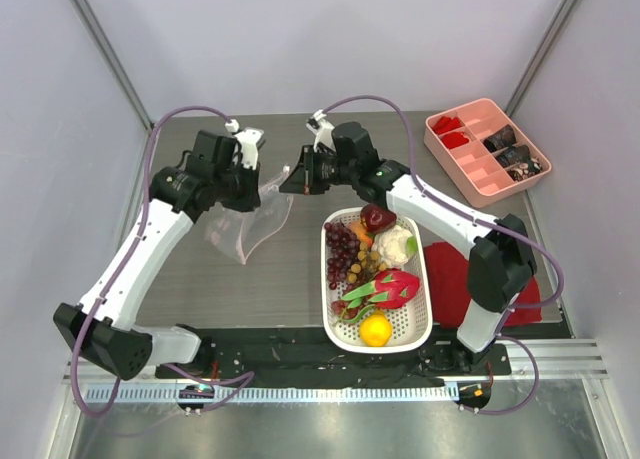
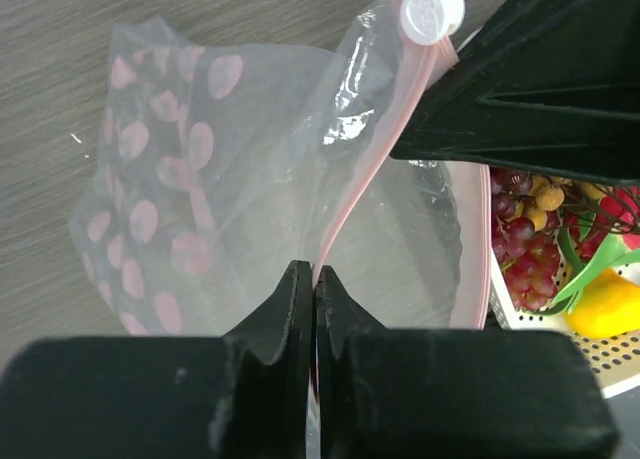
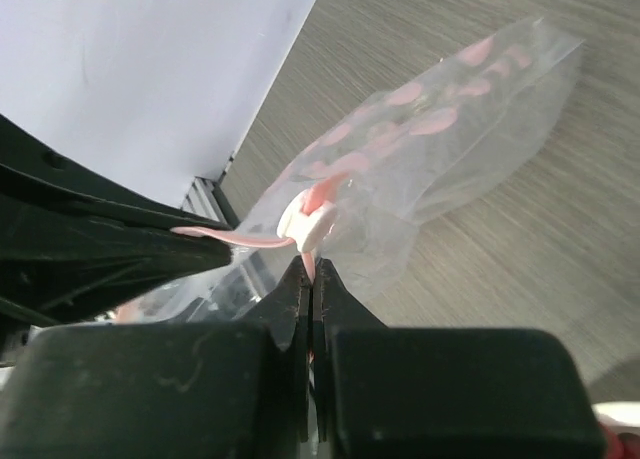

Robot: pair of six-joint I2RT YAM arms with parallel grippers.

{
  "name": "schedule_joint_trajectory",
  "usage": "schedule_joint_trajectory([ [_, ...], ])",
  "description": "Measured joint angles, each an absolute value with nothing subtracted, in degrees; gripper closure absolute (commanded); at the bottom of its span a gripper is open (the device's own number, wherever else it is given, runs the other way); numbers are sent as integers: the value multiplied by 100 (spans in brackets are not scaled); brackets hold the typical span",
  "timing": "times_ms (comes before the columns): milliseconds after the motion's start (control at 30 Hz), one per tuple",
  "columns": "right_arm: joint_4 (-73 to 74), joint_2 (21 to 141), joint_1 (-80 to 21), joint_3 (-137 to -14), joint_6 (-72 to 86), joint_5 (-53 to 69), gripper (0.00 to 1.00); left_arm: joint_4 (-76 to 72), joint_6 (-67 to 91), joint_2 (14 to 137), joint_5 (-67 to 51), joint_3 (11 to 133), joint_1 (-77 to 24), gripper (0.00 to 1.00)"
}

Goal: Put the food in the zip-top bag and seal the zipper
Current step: Open the zipper of the food storage bag.

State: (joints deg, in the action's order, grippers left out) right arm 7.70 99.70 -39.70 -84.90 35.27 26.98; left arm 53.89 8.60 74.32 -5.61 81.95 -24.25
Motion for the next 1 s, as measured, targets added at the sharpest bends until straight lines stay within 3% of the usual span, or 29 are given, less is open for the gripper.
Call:
schedule_joint_trajectory([
  [233, 1326, 10431, -3990, -9292, 2416, 2722, 99, 5721, 897, 7408, -991, 8431, -2425, 100],
  [300, 1481, 10656, -4012, -9583, 2058, 2722, 74, 5741, 1026, 7371, -1125, 8431, -2425, 100],
  [333, 1570, 10781, -4025, -9745, 1911, 2724, 49, 5739, 1125, 7354, -1131, 8431, -2425, 100],
  [433, 1730, 11065, -4038, -10178, 1688, 2685, 24, 5771, 1573, 7336, -987, 8431, -2425, 100],
  [600, 1929, 11041, -3983, -10313, 1761, 2569, 23, 5695, 2294, 7345, -655, 8331, -2423, 100],
  [900, 2294, 10346, -4003, -9358, 2191, 2541, 23, 5349, 3100, 7518, -298, 8121, -2423, 100],
  [1000, 2333, 10342, -4049, -9275, 2290, 2539, 29, 5264, 3240, 7522, -215, 8119, -2423, 100],
])
